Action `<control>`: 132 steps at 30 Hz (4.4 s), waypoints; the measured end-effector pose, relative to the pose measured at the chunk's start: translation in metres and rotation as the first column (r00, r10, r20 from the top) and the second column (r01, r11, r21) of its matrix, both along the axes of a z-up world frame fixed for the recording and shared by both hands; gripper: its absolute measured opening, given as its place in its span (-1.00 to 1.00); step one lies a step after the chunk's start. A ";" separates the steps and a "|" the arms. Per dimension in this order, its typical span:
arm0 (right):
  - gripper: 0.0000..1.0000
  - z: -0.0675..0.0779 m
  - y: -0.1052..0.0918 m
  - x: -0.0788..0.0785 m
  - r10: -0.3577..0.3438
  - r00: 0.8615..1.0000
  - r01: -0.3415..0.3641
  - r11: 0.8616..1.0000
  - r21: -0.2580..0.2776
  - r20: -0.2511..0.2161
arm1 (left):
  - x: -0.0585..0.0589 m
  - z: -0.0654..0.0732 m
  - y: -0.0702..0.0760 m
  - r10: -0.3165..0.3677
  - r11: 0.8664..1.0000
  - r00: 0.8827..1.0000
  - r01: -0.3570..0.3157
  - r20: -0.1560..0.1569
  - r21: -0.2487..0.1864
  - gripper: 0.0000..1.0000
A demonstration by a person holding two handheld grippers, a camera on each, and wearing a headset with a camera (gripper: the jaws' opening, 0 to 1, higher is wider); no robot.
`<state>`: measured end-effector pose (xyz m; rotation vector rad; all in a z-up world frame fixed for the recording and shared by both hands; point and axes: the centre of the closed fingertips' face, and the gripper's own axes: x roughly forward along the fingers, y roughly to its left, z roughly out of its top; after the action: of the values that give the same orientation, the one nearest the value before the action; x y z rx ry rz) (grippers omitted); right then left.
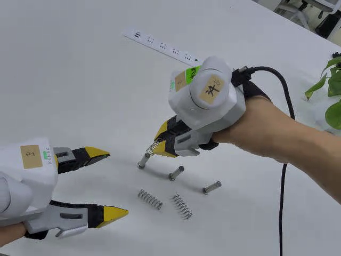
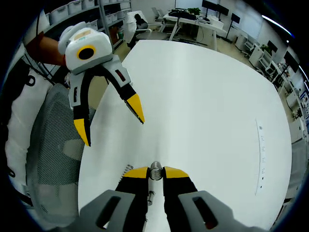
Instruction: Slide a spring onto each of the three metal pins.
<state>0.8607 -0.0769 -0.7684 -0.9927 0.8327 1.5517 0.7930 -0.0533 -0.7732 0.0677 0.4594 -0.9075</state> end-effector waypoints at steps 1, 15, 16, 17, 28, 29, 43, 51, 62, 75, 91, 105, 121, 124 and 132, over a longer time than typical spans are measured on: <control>-0.77 -0.001 0.000 0.000 -0.001 1.000 0.001 1.000 0.000 -0.002 | 0.000 0.000 -0.001 -0.001 1.000 1.000 0.001 0.000 -0.002 0.30; -0.77 -0.011 0.001 0.001 0.002 1.000 -0.003 1.000 -0.016 -0.013 | -0.002 -0.004 -0.003 -0.007 1.000 1.000 0.007 -0.011 -0.008 0.29; -0.77 -0.011 0.001 0.002 0.004 1.000 -0.004 1.000 -0.016 -0.013 | -0.002 -0.004 -0.003 -0.006 1.000 1.000 0.006 -0.011 -0.009 0.29; -0.77 -0.012 0.001 0.002 0.004 1.000 -0.004 1.000 -0.016 -0.014 | -0.002 -0.003 -0.003 -0.006 1.000 1.000 0.006 -0.011 -0.010 0.29; -0.77 -0.020 0.003 0.001 0.017 1.000 -0.017 1.000 -0.024 -0.014 | -0.002 -0.003 -0.006 -0.006 1.000 1.000 0.006 -0.016 -0.015 0.29; -0.77 -0.021 0.003 0.001 0.016 1.000 -0.017 1.000 -0.024 -0.013 | -0.003 -0.003 -0.006 -0.006 1.000 1.000 0.006 -0.017 -0.016 0.29; -0.77 -0.038 0.007 -0.001 0.028 0.999 -0.029 0.999 -0.032 -0.014 | -0.004 -0.004 -0.006 -0.003 1.000 1.000 0.002 -0.022 -0.022 0.28; -0.77 -0.048 0.006 -0.003 0.028 1.000 -0.028 0.999 -0.033 -0.006 | -0.003 -0.005 -0.005 0.000 1.000 1.000 -0.001 -0.024 -0.025 0.27; -0.76 -0.064 0.007 -0.002 0.012 1.000 -0.012 0.999 -0.031 -0.001 | -0.003 -0.006 -0.005 0.001 1.000 1.000 -0.002 -0.029 -0.026 0.27; -0.76 -0.069 0.007 -0.001 0.002 1.000 -0.001 1.000 -0.026 0.004 | -0.005 -0.006 -0.007 -0.009 1.000 0.999 0.008 -0.032 -0.024 0.27; -0.60 -0.061 0.006 -0.004 -0.032 0.999 0.032 0.999 0.011 0.003 | -0.007 -0.001 -0.008 -0.031 1.000 0.999 0.031 -0.026 0.003 0.26; -0.45 -0.014 -0.003 -0.001 -0.185 0.982 0.187 0.965 0.182 -0.030 | -0.012 0.006 -0.012 -0.078 0.995 0.997 0.079 -0.018 0.053 0.26; -0.07 0.018 -0.061 -0.012 -0.343 0.935 0.354 0.869 0.347 -0.093 | -0.011 0.007 -0.023 -0.159 0.979 0.987 0.161 -0.020 0.123 0.24; -0.04 0.022 -0.073 -0.018 -0.365 0.923 0.382 0.847 0.369 -0.118 | -0.011 0.006 -0.024 -0.170 0.976 0.985 0.172 -0.027 0.133 0.23; 0.23 0.028 -0.105 -0.032 -0.397 0.909 0.413 0.807 0.422 -0.129 | -0.009 0.004 -0.029 -0.203 0.964 0.978 0.208 -0.043 0.165 0.20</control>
<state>0.8284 -0.1822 -0.7403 -0.4177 0.6216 1.3009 0.7839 -0.0826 -0.7688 0.2631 0.5599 -1.0726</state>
